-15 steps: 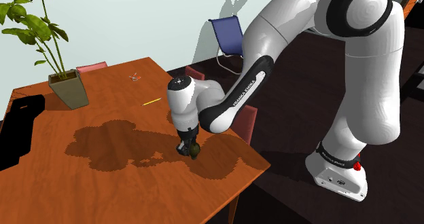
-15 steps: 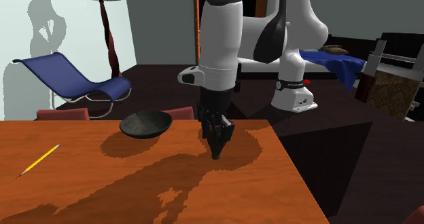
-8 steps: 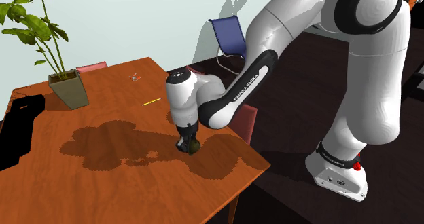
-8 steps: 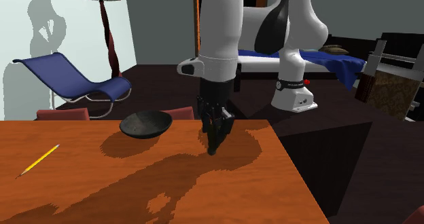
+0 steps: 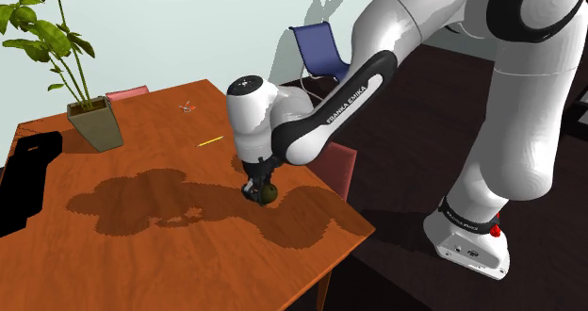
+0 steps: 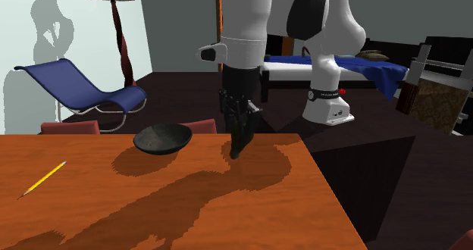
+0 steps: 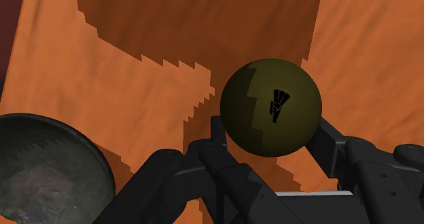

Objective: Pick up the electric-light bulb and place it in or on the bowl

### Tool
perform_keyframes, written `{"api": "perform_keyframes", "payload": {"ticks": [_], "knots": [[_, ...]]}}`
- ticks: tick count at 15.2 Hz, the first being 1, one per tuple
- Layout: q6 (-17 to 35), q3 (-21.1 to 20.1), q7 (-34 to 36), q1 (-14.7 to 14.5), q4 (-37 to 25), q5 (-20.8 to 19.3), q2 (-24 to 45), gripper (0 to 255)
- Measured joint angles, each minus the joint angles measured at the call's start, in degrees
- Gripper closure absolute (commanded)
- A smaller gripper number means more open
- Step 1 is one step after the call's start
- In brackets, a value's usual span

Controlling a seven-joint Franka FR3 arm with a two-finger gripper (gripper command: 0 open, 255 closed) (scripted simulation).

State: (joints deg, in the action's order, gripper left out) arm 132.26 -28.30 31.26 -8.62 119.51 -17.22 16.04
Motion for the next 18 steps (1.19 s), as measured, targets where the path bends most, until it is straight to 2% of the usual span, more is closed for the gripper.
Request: {"api": "perform_keyframes", "payload": {"ticks": [10, 18], "knots": [[-6.1, -1.4, -3.0, 1.0, -2.1, 4.0, -4.8, 255], [-7.9, 2.1, -11.8, 6.0, -7.2, 3.8, -2.4, 255]]}}
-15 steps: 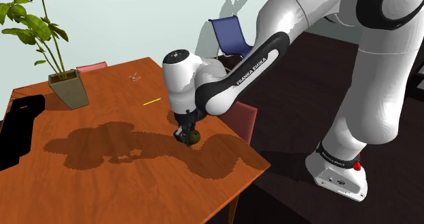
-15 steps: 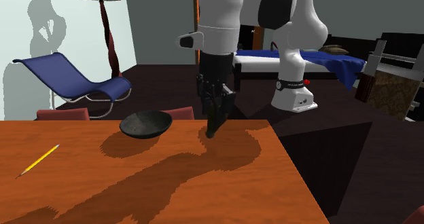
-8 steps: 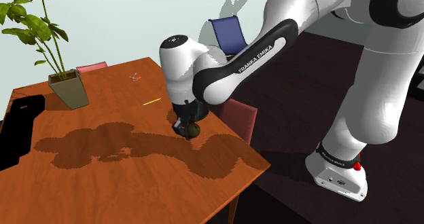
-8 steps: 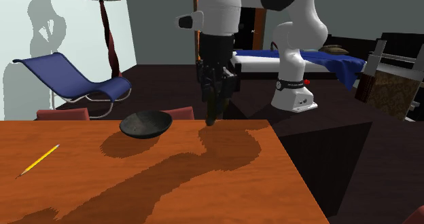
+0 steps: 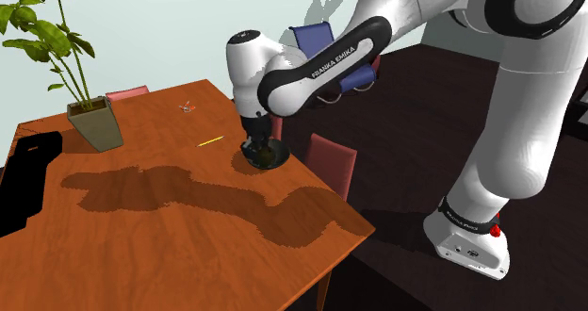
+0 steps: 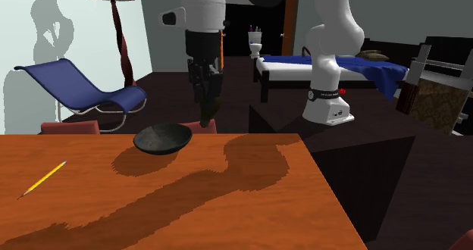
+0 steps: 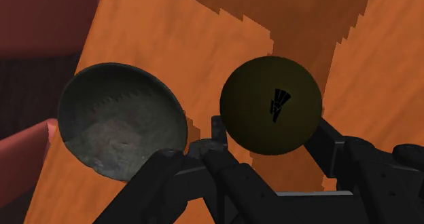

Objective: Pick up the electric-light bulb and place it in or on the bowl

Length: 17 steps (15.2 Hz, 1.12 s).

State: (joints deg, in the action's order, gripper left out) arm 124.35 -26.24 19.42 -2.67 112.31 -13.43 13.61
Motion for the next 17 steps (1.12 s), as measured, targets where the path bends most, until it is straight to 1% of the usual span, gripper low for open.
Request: {"api": "perform_keyframes", "payload": {"ticks": [6, 11, 14, 17], "knots": [[-1.9, 2.7, -6.7, 3.6, -6.4, -0.8, 4.0, 255], [-4.2, 4.7, -12.1, 6.2, -13.6, -1.4, 8.5, 255], [-6.4, 5.8, -15.1, 7.3, -19.5, -1.8, 12.0, 255], [-5.9, 6.4, -15.8, 7.6, -20.9, -2.3, 13.9, 255]]}}
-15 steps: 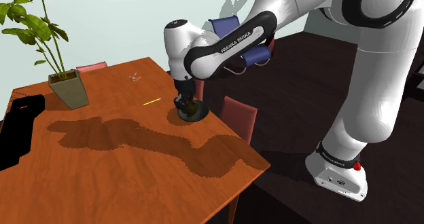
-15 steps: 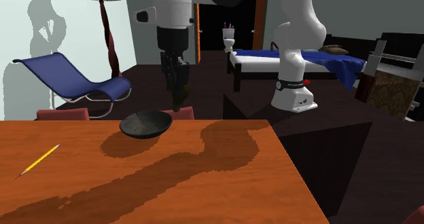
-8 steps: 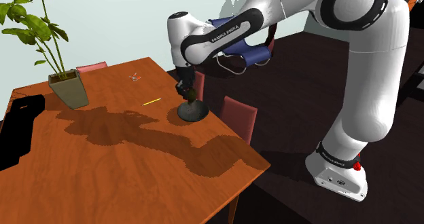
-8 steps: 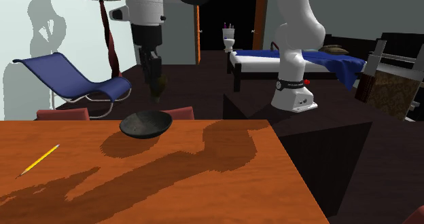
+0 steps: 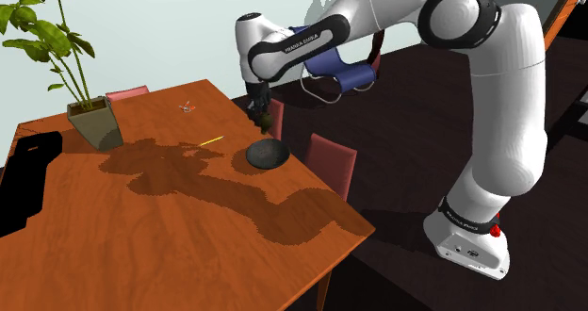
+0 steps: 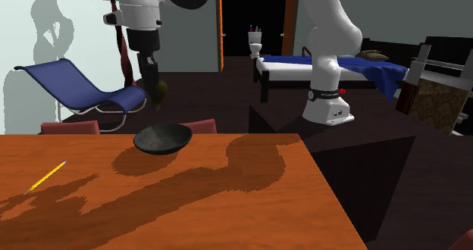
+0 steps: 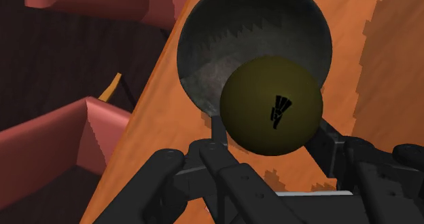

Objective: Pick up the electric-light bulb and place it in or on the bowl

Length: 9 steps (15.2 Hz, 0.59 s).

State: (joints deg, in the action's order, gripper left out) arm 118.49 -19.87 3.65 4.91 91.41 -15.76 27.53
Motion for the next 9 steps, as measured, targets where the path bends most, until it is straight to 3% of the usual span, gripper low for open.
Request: {"api": "perform_keyframes", "payload": {"ticks": [9], "knots": [[5.3, 0.8, 1.1, -0.2, 2.7, -1.5, 2.8, 255]]}}
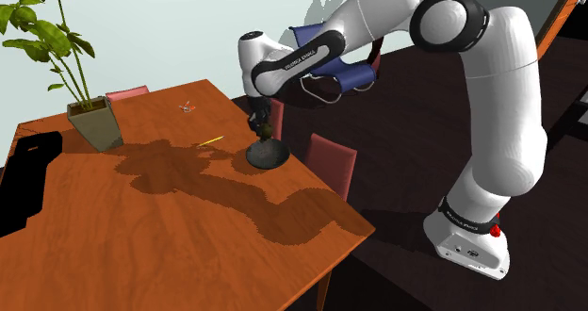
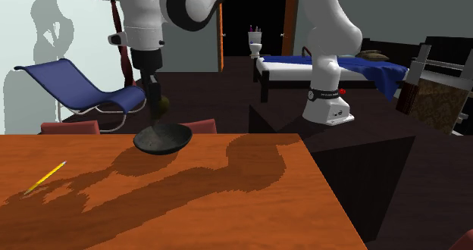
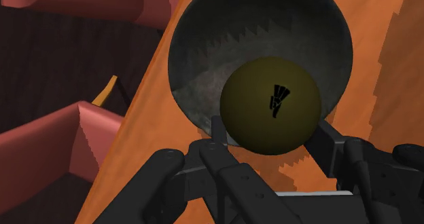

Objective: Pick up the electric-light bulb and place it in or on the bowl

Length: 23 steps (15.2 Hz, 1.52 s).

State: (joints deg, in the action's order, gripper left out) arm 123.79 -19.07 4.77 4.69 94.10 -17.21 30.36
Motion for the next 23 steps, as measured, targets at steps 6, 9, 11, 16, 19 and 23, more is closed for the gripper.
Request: {"api": "perform_keyframes", "payload": {"ticks": [6, 9, 11, 16, 19, 23], "knots": [[3.2, 0.6, 0.9, -0.4, 1.1, -1.1, 2.2, 255], [3.5, 0.7, 1.0, -0.4, 1.1, -1.2, 2.5, 255], [3.5, 0.7, 1.0, -0.4, 1.1, -1.2, 2.5, 255], [3.5, 0.7, 1.0, -0.4, 1.1, -1.2, 2.5, 0], [3.5, 0.7, 1.0, -0.4, 1.1, -1.2, 2.5, 0], [-0.5, -0.2, 0.0, 0.0, 0.1, 0.2, -0.7, 0]]}}
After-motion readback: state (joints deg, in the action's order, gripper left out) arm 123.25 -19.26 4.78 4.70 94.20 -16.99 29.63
